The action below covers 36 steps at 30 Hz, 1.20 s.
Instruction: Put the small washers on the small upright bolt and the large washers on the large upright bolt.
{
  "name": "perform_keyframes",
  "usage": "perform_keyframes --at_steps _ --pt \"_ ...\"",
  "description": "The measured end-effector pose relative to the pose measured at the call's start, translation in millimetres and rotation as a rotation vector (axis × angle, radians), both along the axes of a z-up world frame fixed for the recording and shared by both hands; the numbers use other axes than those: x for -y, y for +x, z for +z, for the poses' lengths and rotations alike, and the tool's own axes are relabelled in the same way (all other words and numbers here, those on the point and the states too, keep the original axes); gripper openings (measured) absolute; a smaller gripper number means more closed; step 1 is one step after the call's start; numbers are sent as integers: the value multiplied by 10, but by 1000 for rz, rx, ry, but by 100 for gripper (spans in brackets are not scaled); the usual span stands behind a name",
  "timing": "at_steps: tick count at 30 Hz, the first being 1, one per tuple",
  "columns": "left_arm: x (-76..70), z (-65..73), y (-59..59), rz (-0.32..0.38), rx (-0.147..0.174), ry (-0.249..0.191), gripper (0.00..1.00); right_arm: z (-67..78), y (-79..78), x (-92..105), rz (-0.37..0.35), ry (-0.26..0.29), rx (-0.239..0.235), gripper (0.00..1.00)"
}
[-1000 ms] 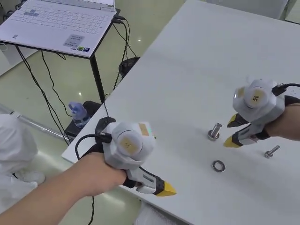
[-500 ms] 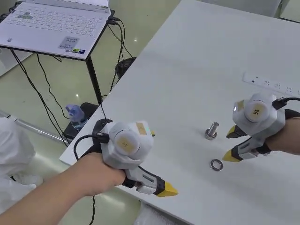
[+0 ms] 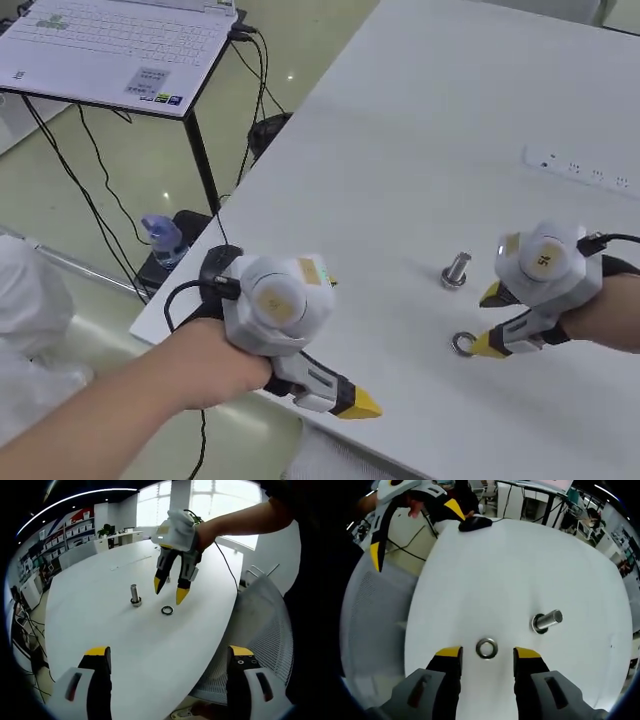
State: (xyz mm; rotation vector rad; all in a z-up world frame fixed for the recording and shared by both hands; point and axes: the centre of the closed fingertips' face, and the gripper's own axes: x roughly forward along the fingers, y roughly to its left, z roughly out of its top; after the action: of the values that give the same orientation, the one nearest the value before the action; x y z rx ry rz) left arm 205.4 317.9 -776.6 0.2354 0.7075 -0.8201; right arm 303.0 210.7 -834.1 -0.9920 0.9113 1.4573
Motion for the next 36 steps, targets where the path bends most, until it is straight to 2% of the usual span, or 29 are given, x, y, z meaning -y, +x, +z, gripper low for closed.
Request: perform_keyframes --at_steps 2,5,11,14,16,18,20,22,28,36 --pt "20 -12 -15 -9 -3 -2 98 -74 -9 1 -8 -3 -11 42" --pt "44 -37 -23 -23 -5 11 99 -150 -9 0 0 -7 4 41" --pt "48 -54 -5 -42 -5 30 99 -258 -39 2 7 -23 12 40" --pt "39 -57 16 -44 -2 37 99 -296 0 2 11 -26 23 40" --pt "32 -59 26 -42 -3 34 99 -325 30 1 3 -28 21 40" --pt "68 -25 33 -43 1 -3 100 -356 48 6 1 -34 21 40" --pt "50 -52 32 -45 -2 17 100 -387 60 17 -1 -41 15 39" --pt "42 -75 33 -52 -4 30 100 -407 64 28 1 -47 17 39" --pt "44 -82 30 -59 -8 33 99 -444 55 40 10 -57 22 38" --pt "87 -73 42 -68 -14 23 96 -452 51 39 30 -67 28 37"
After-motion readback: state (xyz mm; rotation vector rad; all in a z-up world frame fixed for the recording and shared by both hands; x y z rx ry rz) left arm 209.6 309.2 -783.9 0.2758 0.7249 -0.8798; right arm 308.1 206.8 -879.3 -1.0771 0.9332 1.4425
